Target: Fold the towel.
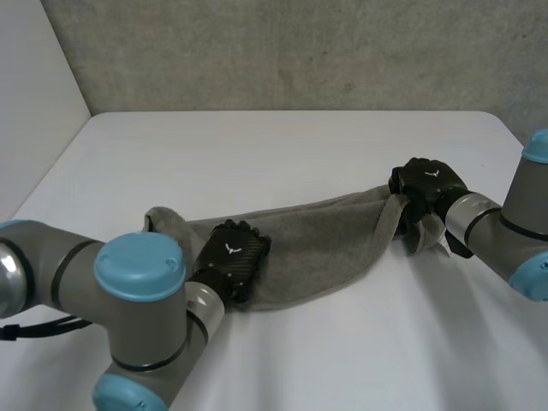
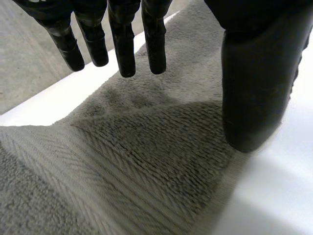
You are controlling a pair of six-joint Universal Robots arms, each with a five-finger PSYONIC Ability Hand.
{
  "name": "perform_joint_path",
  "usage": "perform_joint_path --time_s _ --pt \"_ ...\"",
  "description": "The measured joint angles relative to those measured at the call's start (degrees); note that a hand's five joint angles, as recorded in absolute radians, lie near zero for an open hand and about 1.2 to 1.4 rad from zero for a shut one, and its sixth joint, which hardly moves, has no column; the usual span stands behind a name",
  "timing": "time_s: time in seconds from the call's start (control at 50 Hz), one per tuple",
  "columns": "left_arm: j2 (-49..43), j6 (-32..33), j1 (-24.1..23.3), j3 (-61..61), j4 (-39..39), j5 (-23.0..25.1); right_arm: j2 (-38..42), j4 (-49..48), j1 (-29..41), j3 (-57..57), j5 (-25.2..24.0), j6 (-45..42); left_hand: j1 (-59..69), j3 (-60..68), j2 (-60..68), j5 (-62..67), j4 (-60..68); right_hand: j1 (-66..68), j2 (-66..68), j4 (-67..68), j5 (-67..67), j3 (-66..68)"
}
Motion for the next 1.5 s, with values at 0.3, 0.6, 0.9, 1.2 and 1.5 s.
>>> perform_joint_path --time_s 0.3,0.6,0.9,1.2,1.5 --pt "-4.96 5.37 0.16 3.05 0.13 0.13 -1.03 -0.05 0.0 1.02 -0.24 -0.36 27.28 0.0 27.35 26.41 0.0 0.2 0.0 0.0 0.0 0.0" --pt "4.01 4.79 4.46 1.6 -2.4 0.27 -7.62 6.93 -1.48 2.36 -1.87 -1.9 48.25 0.0 48.86 49.2 0.0 0.2 0.0 0.0 0.0 0.0" --pt "14.65 4.28 11.94 1.69 -5.96 5.06 -14.5 22.66 -4.54 1.89 -7.85 -21.75 48.26 0.0 48.86 49.2 0.0 0.22 0.0 0.0 0.0 0.0" --pt "-2.21 4.66 15.1 42.16 -6.82 8.24 -7.43 -0.48 3.97 -27.92 0.24 -13.08 48.6 0.0 49.11 49.75 0.0 0.23 0.0 0.0 0.0 0.0" --pt "7.7 4.28 17.62 52.76 -6.57 10.79 -17.15 -10.99 3.12 -23.06 -1.57 -2.82 48.61 0.0 49.2 50.05 0.0 0.5 0.35 0.0 0.0 0.0"
